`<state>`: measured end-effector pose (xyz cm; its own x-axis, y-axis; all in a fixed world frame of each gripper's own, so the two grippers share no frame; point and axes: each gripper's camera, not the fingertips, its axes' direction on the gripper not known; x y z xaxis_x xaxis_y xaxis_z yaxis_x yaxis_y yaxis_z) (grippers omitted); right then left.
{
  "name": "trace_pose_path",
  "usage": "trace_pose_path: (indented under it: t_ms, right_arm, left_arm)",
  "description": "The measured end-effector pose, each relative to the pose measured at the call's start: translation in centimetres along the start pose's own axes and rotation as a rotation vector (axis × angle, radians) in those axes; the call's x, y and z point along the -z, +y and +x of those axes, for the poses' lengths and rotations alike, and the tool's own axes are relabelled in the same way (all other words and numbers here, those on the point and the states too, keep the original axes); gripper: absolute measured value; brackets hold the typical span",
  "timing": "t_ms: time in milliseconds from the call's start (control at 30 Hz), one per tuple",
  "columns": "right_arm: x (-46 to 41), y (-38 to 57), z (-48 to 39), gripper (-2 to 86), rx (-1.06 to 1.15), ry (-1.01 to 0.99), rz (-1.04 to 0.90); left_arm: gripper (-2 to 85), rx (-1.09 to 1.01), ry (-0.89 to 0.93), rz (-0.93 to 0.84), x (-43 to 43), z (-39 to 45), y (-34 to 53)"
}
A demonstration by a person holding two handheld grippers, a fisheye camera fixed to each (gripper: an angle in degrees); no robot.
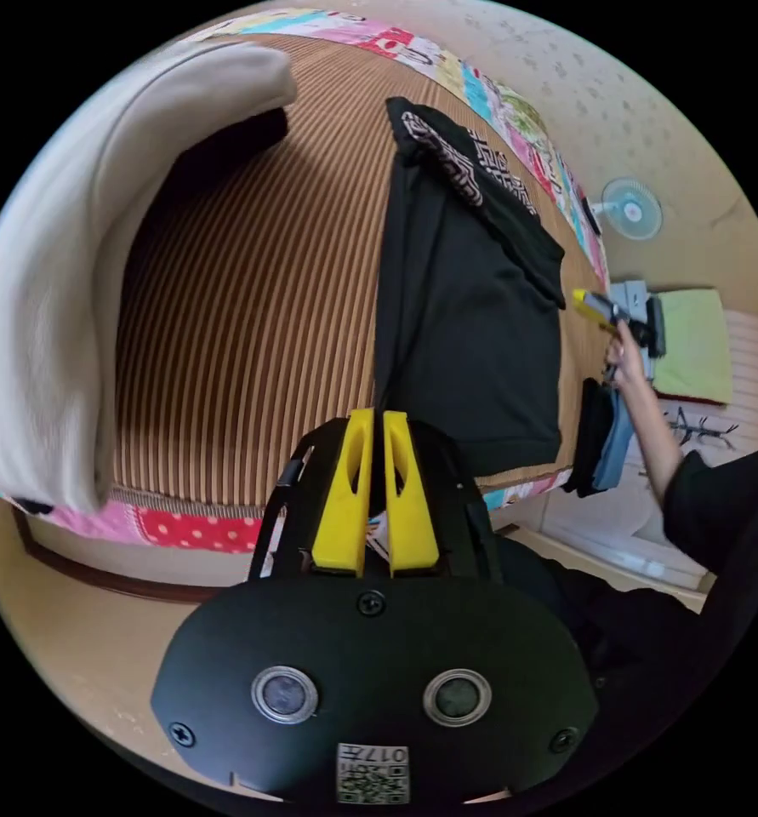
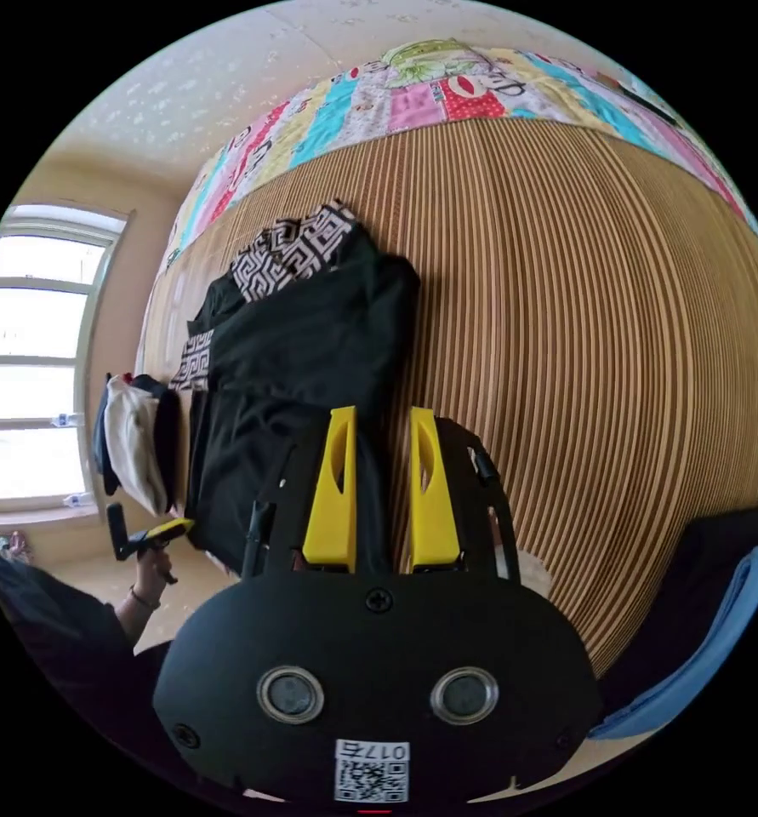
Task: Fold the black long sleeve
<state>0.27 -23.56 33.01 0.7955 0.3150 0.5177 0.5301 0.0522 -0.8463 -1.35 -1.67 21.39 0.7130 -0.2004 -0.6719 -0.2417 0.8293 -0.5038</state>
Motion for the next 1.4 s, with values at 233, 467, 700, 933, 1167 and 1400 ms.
trace_pose_path:
  t_ms: [233,467,700,933,1167,1400]
  right_arm:
    - [-3.6,14.4,6.0,12.2,-0.08,-0.098,-0.334]
    - [-4.5,15.8,8.8,12.8,-0.138,-0.203,-0.272]
    - [-4.4,15.3,8.9,11.2,-0.033,-0.162,-0.22]
    - [-6.2,15.8,12.2,3.5,-0.089,-0.283,-0.24]
    - [-1.7,25.3,17.2,1.2,-0.259,-0.722,-0.195]
    - [-1.3,24.3,19.1,0.9,-0.411,-1.271,0.479]
  left_arm:
    - [11.7,-0.041,0.095,0.019,0.0,-2.9,1.2]
    - [9.9,-0.108,0.139,-0.108,-2.0,-4.3,-0.2]
    - [11.4,-0.127,0.07,-0.081,-0.9,-5.2,-0.7]
    - [3.9,0.063,0.317,-0.137,-2.8,-9.6,-1.9]
    - [3.4,0.142,0.647,-0.214,0.2,-12.7,4.3]
    - [0.0,0.146,1.039,0.237,3.7,-11.3,-0.3]
